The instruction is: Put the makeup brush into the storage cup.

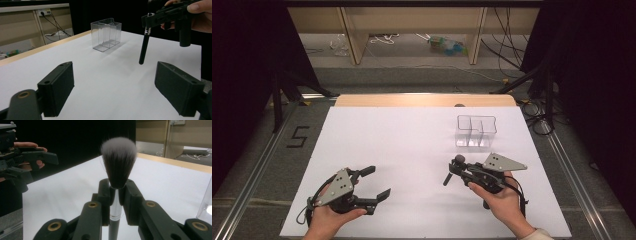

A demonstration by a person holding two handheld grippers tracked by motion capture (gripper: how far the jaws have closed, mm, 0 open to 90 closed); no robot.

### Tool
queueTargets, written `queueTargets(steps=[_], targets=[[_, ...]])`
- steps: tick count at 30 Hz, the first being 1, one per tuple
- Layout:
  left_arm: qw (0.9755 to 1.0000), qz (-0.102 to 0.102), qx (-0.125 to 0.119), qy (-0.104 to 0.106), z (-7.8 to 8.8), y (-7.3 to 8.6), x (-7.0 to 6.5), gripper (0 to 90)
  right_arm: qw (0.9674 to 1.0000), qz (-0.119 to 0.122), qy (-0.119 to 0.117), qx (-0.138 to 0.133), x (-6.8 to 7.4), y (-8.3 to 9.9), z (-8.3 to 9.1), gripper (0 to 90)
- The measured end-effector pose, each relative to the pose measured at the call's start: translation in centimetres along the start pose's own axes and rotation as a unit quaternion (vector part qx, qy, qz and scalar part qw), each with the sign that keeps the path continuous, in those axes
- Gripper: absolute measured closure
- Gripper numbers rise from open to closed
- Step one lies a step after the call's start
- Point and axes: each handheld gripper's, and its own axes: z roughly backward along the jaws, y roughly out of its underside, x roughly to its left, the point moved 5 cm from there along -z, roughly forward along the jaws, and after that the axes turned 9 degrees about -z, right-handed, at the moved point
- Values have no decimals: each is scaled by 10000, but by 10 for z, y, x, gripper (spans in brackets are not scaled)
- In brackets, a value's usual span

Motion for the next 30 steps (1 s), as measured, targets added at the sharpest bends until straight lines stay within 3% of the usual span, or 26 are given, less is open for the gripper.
queueTargets(steps=[3,11,13,15,16,30], targets=[[10000,-57,-1,4,0,0,0,161,10000,32,13,6,-1,-1,0,784],[10000,18,-14,7,-1,1,0,161,9999,51,61,69,-2,-1,2,784],[9999,-126,-16,39,-1,1,1,161,9999,52,60,69,-1,-1,2,784],[9999,-117,-18,35,-1,1,1,161,9999,50,57,79,-1,-1,3,784],[10000,33,-16,-11,-1,1,0,161,9999,51,52,88,-1,-1,3,784],[10000,-10,-47,17,-2,2,0,161,9999,71,88,82,-3,-3,6,784]])
